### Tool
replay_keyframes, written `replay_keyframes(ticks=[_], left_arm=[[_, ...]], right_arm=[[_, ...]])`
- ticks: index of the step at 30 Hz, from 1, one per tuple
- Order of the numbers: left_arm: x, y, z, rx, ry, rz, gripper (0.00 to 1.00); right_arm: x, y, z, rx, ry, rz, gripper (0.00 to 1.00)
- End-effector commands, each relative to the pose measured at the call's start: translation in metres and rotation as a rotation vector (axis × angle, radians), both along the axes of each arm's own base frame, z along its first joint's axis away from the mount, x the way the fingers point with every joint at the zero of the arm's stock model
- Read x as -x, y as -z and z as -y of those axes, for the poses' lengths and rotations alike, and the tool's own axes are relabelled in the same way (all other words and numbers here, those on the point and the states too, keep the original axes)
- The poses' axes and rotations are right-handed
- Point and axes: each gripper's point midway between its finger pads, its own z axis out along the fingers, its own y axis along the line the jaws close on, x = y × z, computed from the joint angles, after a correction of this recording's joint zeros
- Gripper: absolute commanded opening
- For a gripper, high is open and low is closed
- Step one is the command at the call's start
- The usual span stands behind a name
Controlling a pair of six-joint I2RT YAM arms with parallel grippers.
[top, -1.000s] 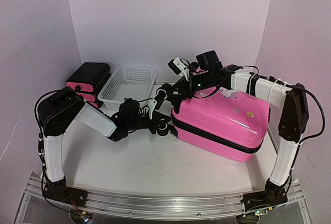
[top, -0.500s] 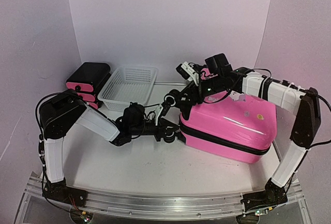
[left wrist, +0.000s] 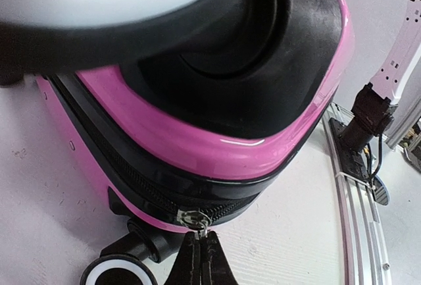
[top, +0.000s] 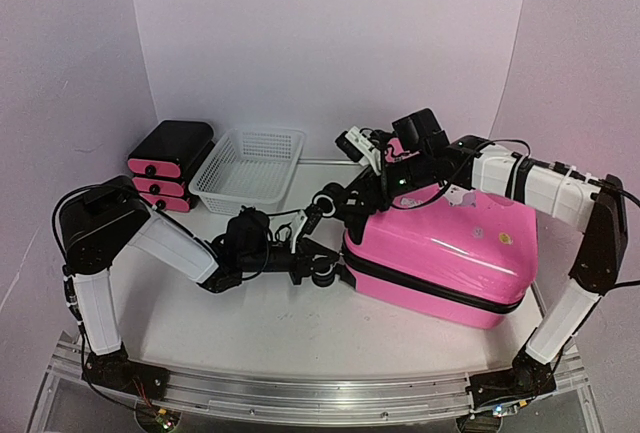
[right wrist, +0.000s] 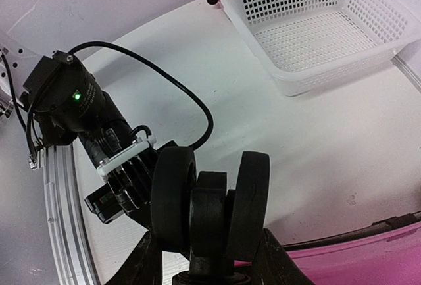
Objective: Open, take out, and arrange the luggage
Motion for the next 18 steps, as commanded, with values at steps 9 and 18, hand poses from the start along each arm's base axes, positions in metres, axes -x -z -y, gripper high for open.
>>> replay_keyframes(ticks=[9, 18], left_arm=[[-0.043, -0.024, -0.022, 0.173, -0.044, -0.103, 0.0], [-0.046, -0.024, -0.008, 0.167, -0.007, -0.171, 0.0]], right_arm=[[0.034, 0.023, 0.009, 0.15, 0.033, -0.168, 0.11], [0.037, 0.043, -0.005, 0.225, 0.022, -0.158, 0.35]])
